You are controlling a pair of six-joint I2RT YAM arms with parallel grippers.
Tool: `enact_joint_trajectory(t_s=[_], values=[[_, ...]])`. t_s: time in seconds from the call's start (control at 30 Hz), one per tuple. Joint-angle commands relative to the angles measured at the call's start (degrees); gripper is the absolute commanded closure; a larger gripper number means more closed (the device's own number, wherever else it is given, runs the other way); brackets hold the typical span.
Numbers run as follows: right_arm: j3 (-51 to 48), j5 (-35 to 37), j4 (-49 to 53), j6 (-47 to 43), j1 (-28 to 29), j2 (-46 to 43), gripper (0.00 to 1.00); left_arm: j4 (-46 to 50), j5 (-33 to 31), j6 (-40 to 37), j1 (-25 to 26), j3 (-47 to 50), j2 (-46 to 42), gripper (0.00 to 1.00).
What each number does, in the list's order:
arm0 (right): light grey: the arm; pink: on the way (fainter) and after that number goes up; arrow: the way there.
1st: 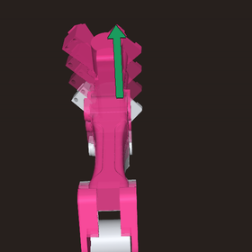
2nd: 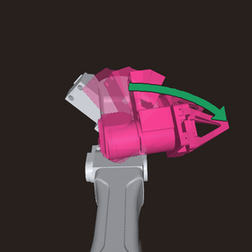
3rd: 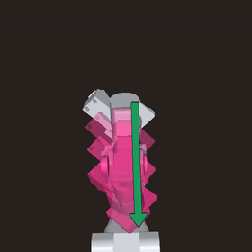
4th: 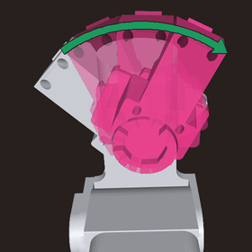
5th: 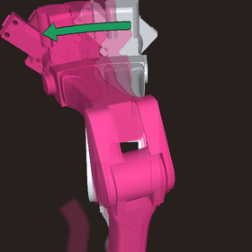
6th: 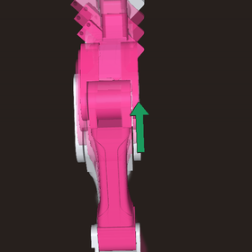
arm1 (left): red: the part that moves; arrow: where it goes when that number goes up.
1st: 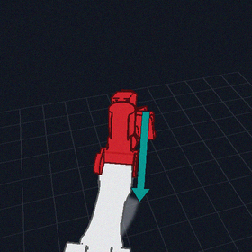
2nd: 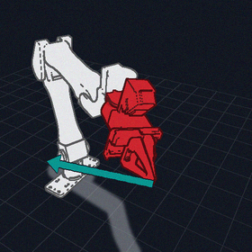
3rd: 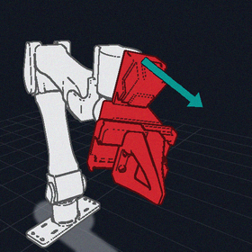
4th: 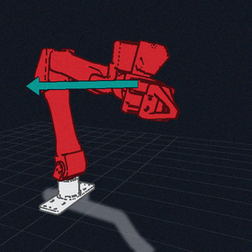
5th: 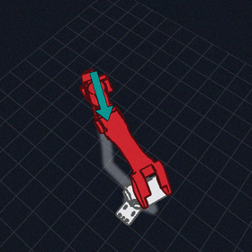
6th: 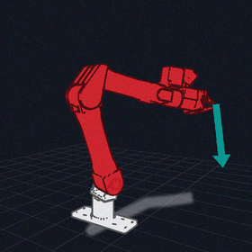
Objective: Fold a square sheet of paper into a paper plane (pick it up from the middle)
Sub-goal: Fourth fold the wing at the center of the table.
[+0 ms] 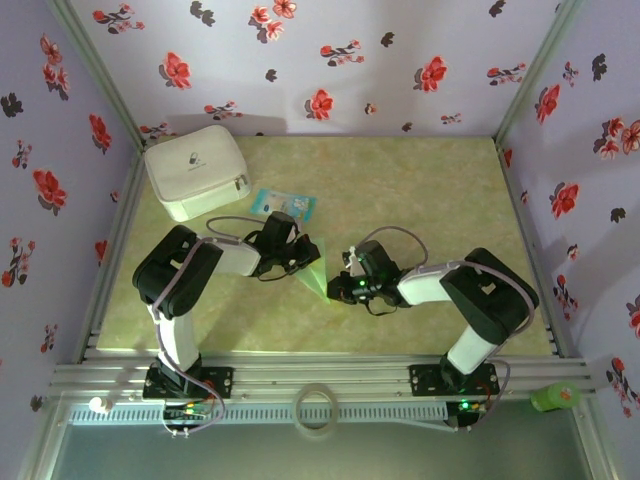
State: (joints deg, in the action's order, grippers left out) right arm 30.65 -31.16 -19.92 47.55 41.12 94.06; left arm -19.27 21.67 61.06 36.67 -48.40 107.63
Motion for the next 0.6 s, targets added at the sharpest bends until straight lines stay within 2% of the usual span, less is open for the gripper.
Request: enact_joint_trajectory(t_s=[0.0,0.13,0.3,0.4,0.57], values=[[-0.3,-0.9,8.9,-2.1,-0.2,-0.1,0.91,2.3,-1.1,-1.5,0.3,0.5,2.0,1.0],[-0.1,-0.2,10.3,-2.9,-0.2,-0.4,0.92,2.0,-1.0,-1.2,0.2,0.7,2.0,1.0],[-0.1,-1.4,11.0,-3.2,-0.2,-0.8,0.89,1.9,-1.1,-1.1,0.2,0.8,2.1,1.0],[0.1,-2.1,12.0,-3.9,-0.2,-0.8,0.94,1.5,-1.1,-0.9,0.3,0.8,2.1,1.0],[0.1,-1.7,13.5,-4.5,-0.2,-1.1,0.92,1.5,-1.0,-0.8,0.2,0.9,2.0,1.0]])
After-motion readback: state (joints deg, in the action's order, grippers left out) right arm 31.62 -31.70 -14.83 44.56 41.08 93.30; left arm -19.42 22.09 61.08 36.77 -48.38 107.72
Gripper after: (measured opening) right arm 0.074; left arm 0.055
